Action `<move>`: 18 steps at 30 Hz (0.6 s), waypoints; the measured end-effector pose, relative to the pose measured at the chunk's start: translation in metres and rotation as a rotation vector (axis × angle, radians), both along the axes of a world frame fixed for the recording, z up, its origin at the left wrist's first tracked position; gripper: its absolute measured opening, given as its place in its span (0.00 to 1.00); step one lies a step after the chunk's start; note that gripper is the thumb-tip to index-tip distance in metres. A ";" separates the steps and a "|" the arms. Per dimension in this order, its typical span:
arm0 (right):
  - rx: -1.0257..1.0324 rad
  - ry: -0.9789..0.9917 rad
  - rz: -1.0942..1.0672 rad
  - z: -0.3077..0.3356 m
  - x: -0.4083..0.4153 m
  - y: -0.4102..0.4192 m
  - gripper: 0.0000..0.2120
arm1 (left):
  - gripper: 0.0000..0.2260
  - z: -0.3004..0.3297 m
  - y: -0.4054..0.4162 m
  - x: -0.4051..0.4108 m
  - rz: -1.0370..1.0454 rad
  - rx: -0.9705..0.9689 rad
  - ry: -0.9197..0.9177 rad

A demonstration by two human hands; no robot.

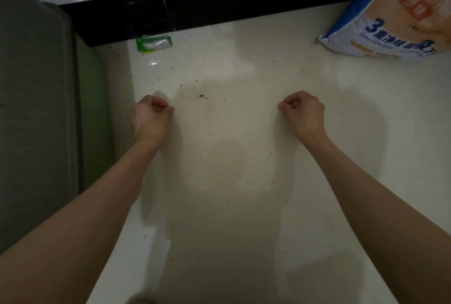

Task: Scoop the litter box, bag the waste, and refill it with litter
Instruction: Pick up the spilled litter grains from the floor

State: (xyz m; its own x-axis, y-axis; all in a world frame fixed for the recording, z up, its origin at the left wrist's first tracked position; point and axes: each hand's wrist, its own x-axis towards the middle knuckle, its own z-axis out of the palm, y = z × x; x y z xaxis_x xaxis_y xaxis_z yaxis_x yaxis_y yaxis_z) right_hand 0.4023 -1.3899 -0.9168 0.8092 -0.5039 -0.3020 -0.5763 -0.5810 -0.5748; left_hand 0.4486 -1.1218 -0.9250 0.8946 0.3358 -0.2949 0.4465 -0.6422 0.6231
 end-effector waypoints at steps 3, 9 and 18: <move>0.009 -0.014 -0.022 0.000 0.001 -0.001 0.09 | 0.04 -0.004 0.002 0.000 -0.046 -0.045 -0.027; 0.047 0.039 -0.029 0.002 0.006 -0.002 0.09 | 0.04 0.003 -0.001 0.004 -0.123 0.031 0.009; 1.436 -0.306 -0.641 0.032 0.019 -0.022 0.13 | 0.05 0.035 -0.001 0.015 0.464 -1.226 0.117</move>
State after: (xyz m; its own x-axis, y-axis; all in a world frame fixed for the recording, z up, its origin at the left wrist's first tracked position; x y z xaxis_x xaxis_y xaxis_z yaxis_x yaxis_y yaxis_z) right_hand 0.4211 -1.4119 -0.8852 0.7018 -0.2232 -0.6765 -0.2670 0.7980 -0.5403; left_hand 0.4640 -1.1232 -0.8899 0.7177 0.0635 -0.6935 0.5622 0.5349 0.6308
